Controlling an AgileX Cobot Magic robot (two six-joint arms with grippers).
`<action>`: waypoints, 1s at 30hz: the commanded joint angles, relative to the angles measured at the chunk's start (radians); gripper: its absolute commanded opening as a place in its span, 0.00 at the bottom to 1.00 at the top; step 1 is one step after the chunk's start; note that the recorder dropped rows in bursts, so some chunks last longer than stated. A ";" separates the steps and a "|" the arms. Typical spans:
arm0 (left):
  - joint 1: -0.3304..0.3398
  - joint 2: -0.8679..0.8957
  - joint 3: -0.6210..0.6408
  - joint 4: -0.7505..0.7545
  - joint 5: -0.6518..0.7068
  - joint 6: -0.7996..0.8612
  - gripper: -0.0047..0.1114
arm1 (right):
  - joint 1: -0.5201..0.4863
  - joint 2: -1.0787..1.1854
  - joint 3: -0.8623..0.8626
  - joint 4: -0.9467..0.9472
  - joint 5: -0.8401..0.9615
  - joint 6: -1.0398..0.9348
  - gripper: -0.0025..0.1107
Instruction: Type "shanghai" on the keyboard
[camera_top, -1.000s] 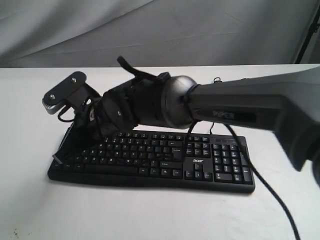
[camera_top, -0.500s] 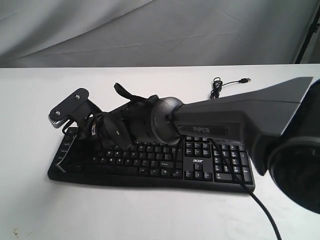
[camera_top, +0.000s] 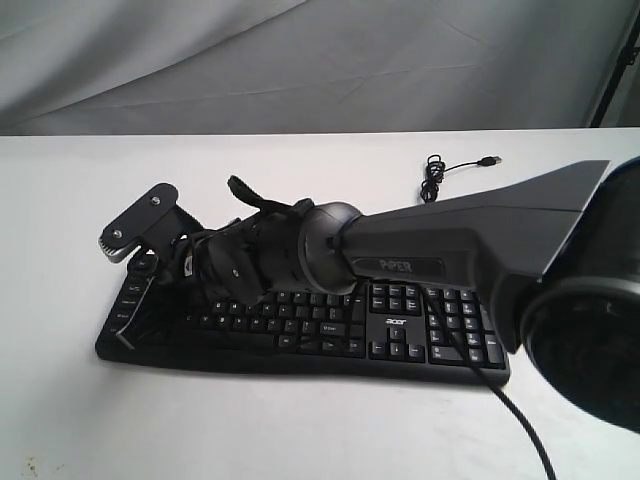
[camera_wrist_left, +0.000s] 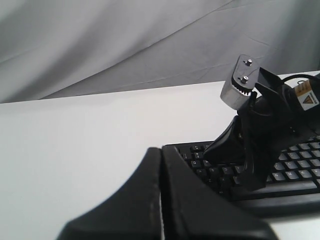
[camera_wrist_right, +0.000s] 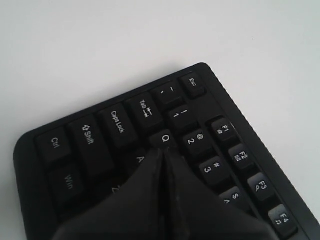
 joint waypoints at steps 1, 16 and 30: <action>-0.004 -0.003 0.004 0.001 -0.005 -0.003 0.04 | 0.006 0.003 -0.006 0.012 -0.012 -0.010 0.02; -0.004 -0.003 0.004 0.001 -0.005 -0.003 0.04 | 0.012 0.014 -0.006 0.016 -0.014 -0.011 0.02; -0.004 -0.003 0.004 0.001 -0.005 -0.003 0.04 | 0.011 0.025 -0.006 0.016 -0.012 -0.011 0.02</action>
